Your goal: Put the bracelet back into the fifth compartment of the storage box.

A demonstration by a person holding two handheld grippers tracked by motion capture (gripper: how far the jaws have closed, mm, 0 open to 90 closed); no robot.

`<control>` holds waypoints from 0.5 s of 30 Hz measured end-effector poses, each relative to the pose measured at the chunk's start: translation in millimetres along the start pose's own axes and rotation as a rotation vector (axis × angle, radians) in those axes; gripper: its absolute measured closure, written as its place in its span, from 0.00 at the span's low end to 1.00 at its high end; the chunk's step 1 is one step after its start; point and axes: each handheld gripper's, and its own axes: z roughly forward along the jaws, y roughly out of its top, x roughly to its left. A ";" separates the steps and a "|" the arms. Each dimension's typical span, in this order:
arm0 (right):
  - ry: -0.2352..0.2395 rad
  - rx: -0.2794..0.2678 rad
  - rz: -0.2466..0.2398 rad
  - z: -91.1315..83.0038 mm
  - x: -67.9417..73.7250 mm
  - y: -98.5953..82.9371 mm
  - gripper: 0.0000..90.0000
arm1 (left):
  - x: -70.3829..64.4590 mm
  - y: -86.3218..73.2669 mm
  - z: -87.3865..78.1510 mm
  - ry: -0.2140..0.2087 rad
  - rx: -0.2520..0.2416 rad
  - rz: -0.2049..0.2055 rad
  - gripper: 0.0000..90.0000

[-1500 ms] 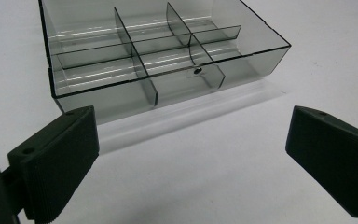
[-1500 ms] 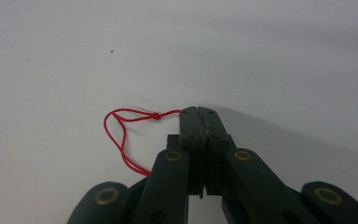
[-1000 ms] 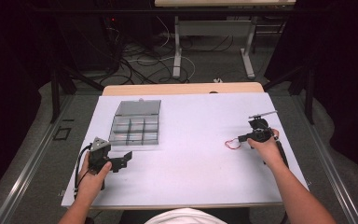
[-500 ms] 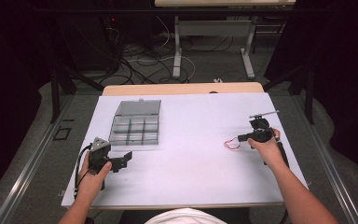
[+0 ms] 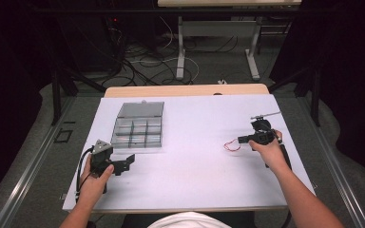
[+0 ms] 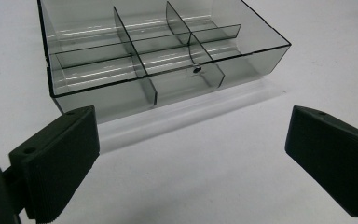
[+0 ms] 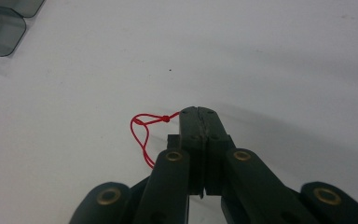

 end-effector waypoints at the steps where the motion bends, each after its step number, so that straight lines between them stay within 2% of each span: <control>1: 0.002 0.000 0.001 0.5 3.3 1.3 1.00 | 0.1 0.0 -0.1 0.000 0.000 0.000 0.03; 9: 0.017 -0.002 -0.020 3.0 12.1 4.0 1.00 | 0.2 0.0 -0.1 0.000 0.001 0.001 0.03; 10: 0.032 -0.020 -0.017 4.4 13.0 3.9 1.00 | 0.2 0.0 -0.1 0.000 0.001 0.001 0.03; 15: 0.028 -0.004 -0.030 5.5 17.9 6.4 1.00 | 0.1 0.0 0.0 0.001 0.001 0.001 0.03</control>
